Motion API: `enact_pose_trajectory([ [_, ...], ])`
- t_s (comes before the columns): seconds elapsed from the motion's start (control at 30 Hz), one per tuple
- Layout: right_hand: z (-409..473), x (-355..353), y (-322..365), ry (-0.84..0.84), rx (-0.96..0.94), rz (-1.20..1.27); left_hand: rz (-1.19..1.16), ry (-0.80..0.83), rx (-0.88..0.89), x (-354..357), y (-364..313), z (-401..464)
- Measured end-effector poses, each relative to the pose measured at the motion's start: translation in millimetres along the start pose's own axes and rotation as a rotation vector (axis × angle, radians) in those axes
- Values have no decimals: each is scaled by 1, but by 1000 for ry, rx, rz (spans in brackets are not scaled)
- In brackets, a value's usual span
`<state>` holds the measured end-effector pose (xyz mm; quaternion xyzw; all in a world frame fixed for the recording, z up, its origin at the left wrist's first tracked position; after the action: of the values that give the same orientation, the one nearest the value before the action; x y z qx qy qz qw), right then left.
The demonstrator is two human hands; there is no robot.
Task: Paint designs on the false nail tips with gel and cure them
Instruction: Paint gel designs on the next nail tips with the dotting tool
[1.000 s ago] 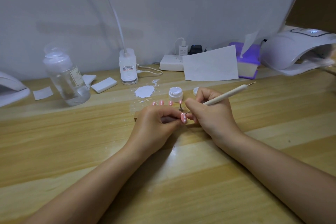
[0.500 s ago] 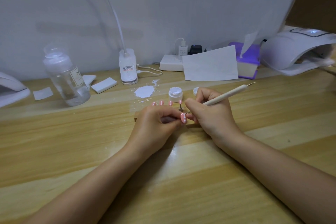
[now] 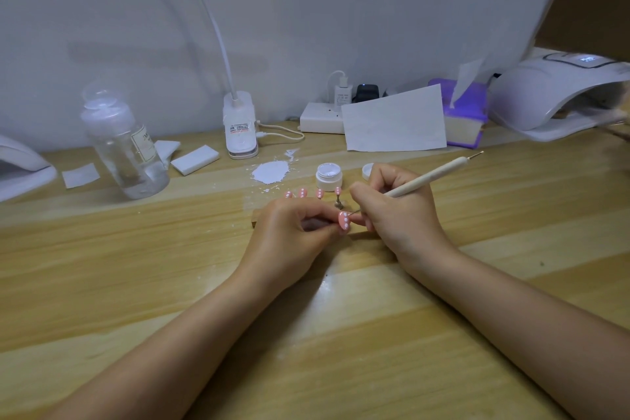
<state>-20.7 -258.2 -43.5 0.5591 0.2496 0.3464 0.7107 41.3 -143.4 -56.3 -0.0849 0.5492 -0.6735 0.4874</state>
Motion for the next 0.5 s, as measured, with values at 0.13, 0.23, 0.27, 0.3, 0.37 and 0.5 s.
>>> enact_pose_trajectory([
  [0.13,1,-1,-3,-4,-60,-84,12,-2,9,0,-1,0],
  [0.23,2,-1,-4,2,-82,-103,-1,0,12,0,-1,-1],
  [0.27,2,-1,-4,3,-86,-105,-5,2,14,0,-1,-1],
  [0.3,2,-1,-4,5,-89,-105,-8,5,15,0,-1,-1],
  [0.37,2,-1,-4,14,-88,-103,-14,10,16,0,-2,-1],
  [0.5,2,-1,-4,3,-74,-111,-12,5,16,1,-2,0],
])
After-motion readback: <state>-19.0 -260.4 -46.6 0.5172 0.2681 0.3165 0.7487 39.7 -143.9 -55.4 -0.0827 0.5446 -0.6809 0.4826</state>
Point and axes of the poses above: each hand's wrist, its own z-axis towards the middle knuckle, its own x-axis out of the palm, y = z × x, the point moved 1 cm from there along z, towards the middle knuckle, and after that the axes turned 1 degree about -z, right-handed, at the moved point
